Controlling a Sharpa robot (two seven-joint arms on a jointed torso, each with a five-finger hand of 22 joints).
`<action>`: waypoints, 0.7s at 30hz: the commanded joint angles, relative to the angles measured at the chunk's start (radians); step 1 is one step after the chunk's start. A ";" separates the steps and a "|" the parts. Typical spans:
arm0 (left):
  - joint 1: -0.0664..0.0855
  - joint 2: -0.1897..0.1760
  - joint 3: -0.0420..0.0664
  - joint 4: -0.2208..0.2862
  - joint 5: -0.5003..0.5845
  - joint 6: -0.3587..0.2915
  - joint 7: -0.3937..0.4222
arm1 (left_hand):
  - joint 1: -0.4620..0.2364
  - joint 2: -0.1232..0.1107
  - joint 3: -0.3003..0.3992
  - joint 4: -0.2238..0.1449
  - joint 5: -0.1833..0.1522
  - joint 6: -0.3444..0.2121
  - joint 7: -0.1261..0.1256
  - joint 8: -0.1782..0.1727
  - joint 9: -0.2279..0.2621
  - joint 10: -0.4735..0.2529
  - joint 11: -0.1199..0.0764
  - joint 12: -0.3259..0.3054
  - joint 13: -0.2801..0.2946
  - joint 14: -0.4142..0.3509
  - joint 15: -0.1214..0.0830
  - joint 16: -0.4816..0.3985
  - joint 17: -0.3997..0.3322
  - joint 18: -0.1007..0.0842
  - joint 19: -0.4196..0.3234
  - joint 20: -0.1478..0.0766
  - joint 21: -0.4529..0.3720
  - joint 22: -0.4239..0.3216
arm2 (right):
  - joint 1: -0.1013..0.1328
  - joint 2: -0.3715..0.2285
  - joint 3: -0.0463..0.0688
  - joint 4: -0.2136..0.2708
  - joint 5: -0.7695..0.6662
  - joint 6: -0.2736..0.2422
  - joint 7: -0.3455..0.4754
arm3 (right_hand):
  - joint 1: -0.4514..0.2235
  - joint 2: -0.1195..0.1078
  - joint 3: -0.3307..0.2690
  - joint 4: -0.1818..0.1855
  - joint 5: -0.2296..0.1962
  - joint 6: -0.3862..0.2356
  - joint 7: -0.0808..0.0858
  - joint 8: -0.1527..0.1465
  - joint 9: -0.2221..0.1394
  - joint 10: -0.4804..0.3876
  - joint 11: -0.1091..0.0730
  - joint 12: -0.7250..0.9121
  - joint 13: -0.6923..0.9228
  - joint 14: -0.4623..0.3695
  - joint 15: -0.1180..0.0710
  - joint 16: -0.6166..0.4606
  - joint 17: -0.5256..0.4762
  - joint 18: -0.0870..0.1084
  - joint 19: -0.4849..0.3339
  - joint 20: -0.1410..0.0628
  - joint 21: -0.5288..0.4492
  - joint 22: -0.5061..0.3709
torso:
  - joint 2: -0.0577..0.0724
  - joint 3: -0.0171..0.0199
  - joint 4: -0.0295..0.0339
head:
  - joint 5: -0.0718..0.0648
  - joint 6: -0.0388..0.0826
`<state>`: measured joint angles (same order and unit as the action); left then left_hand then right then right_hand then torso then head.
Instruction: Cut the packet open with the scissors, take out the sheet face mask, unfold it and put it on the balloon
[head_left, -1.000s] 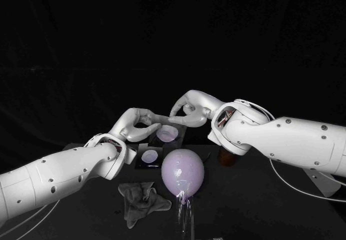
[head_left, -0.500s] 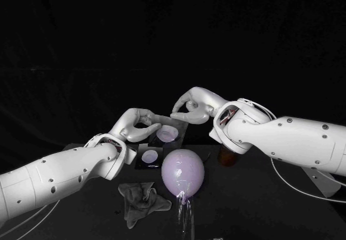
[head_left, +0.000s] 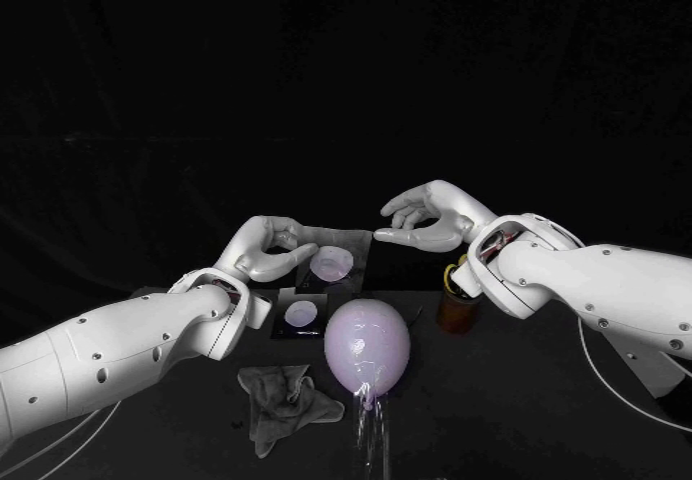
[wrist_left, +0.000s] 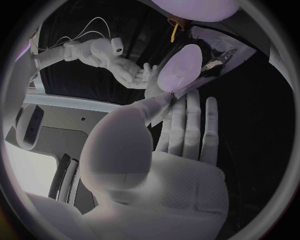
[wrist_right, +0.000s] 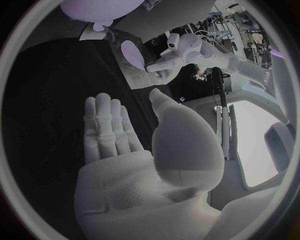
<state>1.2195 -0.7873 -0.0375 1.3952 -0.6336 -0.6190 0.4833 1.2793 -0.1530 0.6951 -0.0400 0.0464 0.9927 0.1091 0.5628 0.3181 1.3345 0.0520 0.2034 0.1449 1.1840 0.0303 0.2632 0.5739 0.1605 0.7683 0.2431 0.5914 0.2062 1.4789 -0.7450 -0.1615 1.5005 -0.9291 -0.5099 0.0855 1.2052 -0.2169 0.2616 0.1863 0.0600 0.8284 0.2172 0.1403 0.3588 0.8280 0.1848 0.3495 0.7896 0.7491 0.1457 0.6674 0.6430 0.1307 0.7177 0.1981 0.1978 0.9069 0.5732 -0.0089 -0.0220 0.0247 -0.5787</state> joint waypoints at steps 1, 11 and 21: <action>0.002 -0.005 0.002 0.009 0.107 0.025 0.027 | 0.003 0.011 0.000 0.005 0.003 -0.007 0.000 0.004 0.143 -0.006 0.000 0.007 0.001 -0.010 0.001 0.003 0.001 0.016 -0.005 0.000 -0.004 -0.002 | -0.020 -0.009 -0.004 -0.014 0.253 -0.033 0.162 | 0.039 0.010 -0.028 0.000 -0.008 -0.049 0.058 -0.024 -0.007 -0.041 0.034 -0.092 -0.111 -0.104 0.047 -0.152 -0.091 -0.017 -0.069 0.034 -0.094 -0.082 | 0.000 0.0014 -0.0013 | 0.003 0.003; 0.002 -0.019 0.002 0.040 0.181 0.037 0.039 | 0.004 0.011 -0.001 0.006 0.003 -0.008 0.000 0.005 0.143 -0.007 0.000 0.007 0.001 -0.010 0.001 0.003 0.002 0.016 -0.006 0.000 -0.005 -0.002 | -0.095 0.036 -0.011 -0.086 0.354 -0.022 0.204 | 0.154 0.074 -0.184 0.018 -0.013 -0.084 0.072 -0.042 0.001 0.006 0.044 -0.176 -0.383 -0.069 0.060 -0.336 -0.268 0.022 -0.087 0.091 -0.136 -0.299 | 0.002 0.0013 -0.0004 | 0.002 0.004; 0.002 -0.025 0.002 0.071 0.283 0.039 0.052 | 0.004 0.012 -0.001 0.007 0.003 -0.009 0.000 0.006 0.143 -0.007 0.000 0.008 0.002 -0.011 0.002 0.003 0.003 0.016 -0.006 0.002 -0.007 -0.003 | -0.142 0.115 -0.013 -0.158 0.408 0.008 0.207 | 0.190 0.112 -0.230 0.021 -0.012 -0.065 0.063 -0.031 0.009 0.016 0.044 -0.179 -0.454 -0.047 0.058 -0.365 -0.305 0.021 -0.080 0.091 -0.136 -0.361 | 0.001 -0.0004 0.0014 | -0.004 0.005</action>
<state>1.2193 -0.8133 -0.0373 1.4601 -0.4250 -0.5947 0.5096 1.2875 -0.1509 0.6952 -0.0396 0.0460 0.9887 0.1091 0.5629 0.3181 1.3345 0.0521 0.2084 0.1456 1.1806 0.0342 0.2632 0.5750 0.1604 0.7683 0.2431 0.5903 0.2034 1.3410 -0.6364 -0.1744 1.3484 -0.5651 -0.5272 0.2636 1.3878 -0.1078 0.0358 0.2072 0.0499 0.7557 0.1950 0.1038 0.3660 0.8381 0.2252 0.1769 0.3402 0.6970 0.2053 0.3058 0.3397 0.1471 0.6319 0.2884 0.0630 0.5494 0.5746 -0.0089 -0.0210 0.0215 -0.5728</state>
